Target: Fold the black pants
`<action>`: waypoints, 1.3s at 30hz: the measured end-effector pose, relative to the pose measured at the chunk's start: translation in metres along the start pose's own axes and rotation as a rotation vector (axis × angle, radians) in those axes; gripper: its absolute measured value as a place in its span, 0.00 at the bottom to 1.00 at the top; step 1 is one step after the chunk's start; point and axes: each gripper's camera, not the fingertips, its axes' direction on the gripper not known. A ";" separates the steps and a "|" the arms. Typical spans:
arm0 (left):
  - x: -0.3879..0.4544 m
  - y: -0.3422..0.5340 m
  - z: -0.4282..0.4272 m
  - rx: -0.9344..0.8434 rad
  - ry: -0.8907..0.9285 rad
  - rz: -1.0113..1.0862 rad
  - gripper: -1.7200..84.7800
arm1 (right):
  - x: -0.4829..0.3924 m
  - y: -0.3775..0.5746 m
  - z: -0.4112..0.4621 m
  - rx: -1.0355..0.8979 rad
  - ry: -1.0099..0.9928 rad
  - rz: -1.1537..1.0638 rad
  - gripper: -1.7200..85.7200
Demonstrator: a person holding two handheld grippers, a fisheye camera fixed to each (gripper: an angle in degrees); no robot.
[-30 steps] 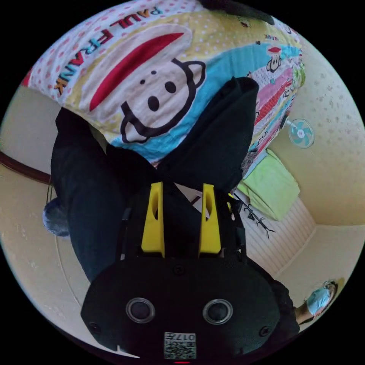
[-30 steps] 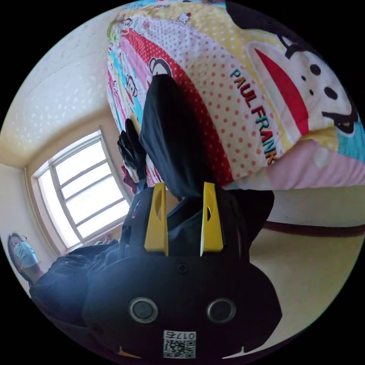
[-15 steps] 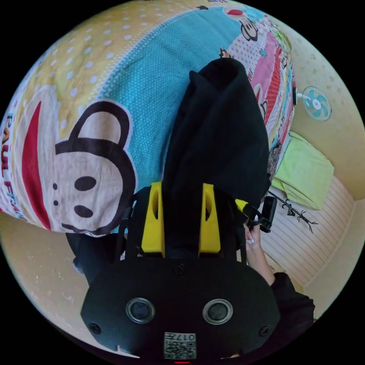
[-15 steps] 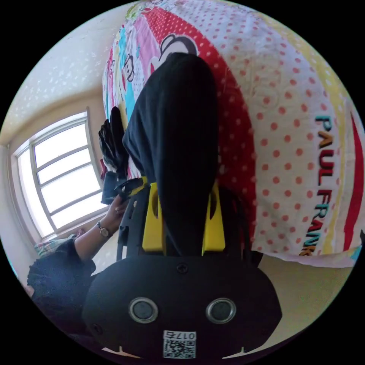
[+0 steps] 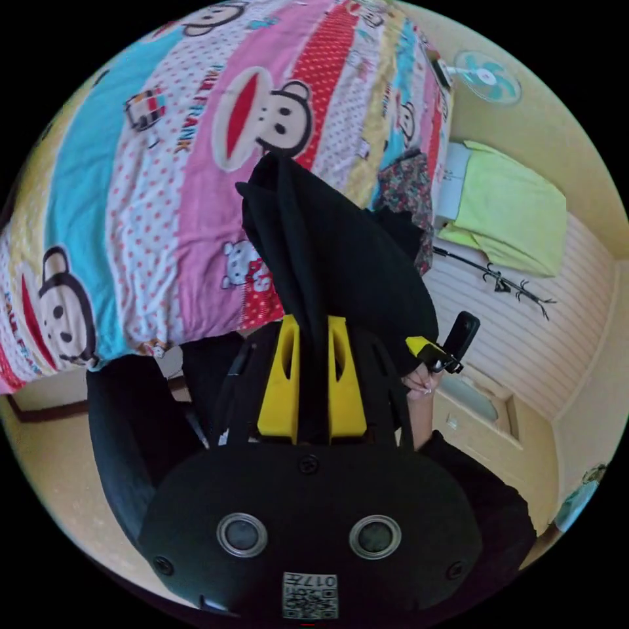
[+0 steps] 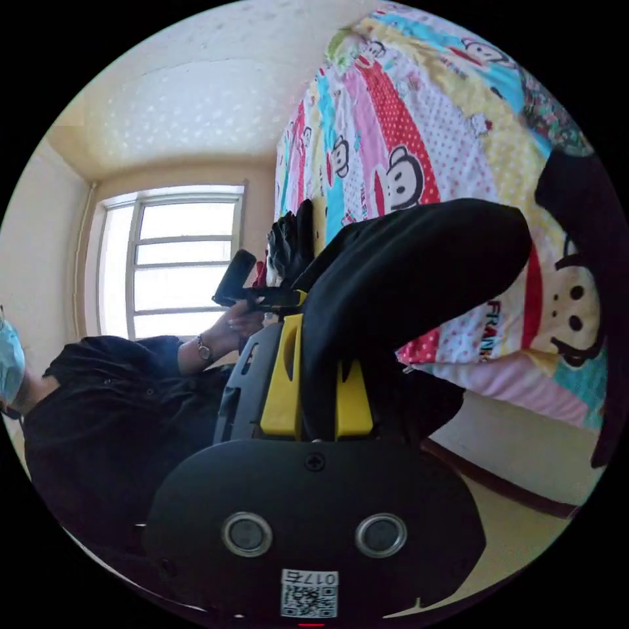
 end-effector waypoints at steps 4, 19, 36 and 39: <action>0.142 -0.053 0.019 -0.015 0.044 0.279 0.10 | 0.000 0.014 -0.099 0.243 0.072 -0.010 0.09; -0.106 -0.034 -0.087 -0.248 -0.623 -0.152 0.02 | 0.221 0.308 0.099 0.337 -0.074 1.443 0.03; -0.403 0.382 -0.186 0.417 0.238 -1.089 0.01 | 0.077 -0.096 0.290 -0.197 0.879 0.506 0.02; -0.400 0.369 -0.222 0.556 0.245 -0.933 0.02 | -0.029 -0.147 0.303 0.080 0.903 0.238 0.02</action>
